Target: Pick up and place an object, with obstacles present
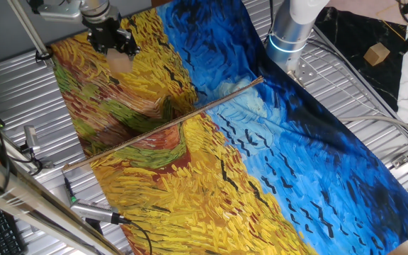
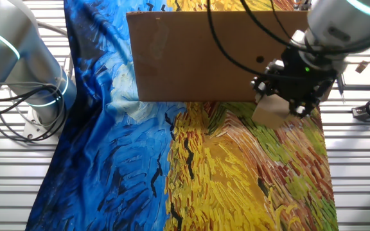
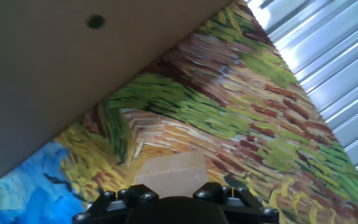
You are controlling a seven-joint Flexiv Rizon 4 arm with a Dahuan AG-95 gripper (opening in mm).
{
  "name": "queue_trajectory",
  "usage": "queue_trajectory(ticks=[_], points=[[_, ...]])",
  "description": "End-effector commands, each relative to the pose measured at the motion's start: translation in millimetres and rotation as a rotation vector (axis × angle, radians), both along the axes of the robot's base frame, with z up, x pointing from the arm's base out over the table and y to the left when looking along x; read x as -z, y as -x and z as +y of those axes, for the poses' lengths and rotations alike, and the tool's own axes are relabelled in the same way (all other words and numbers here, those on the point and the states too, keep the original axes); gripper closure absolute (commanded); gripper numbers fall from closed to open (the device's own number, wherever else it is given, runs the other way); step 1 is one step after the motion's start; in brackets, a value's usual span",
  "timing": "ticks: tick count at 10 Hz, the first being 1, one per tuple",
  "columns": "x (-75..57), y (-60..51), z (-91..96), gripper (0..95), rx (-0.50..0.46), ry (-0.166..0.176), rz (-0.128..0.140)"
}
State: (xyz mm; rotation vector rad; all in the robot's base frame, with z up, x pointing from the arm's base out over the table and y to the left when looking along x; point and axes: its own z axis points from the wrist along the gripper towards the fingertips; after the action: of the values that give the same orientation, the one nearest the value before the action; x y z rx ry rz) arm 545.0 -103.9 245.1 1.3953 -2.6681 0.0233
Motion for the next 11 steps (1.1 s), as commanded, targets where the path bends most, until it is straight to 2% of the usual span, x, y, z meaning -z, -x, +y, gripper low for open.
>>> queue_trajectory(ticks=[1,3,6,8,9,11], points=[[-0.2,-1.8,0.1,95.0,-0.033,0.006,0.002],[-0.2,-1.8,0.1,95.0,-0.049,-0.017,0.001],[-0.2,-1.8,0.1,95.0,-0.052,-0.051,-0.018],[-0.2,-1.8,0.1,95.0,-0.047,-0.050,-0.014],[-14.5,1.1,19.7,95.0,-0.037,-0.037,-0.006],[-33.5,12.3,54.0,95.0,-0.024,-0.004,-0.005]])
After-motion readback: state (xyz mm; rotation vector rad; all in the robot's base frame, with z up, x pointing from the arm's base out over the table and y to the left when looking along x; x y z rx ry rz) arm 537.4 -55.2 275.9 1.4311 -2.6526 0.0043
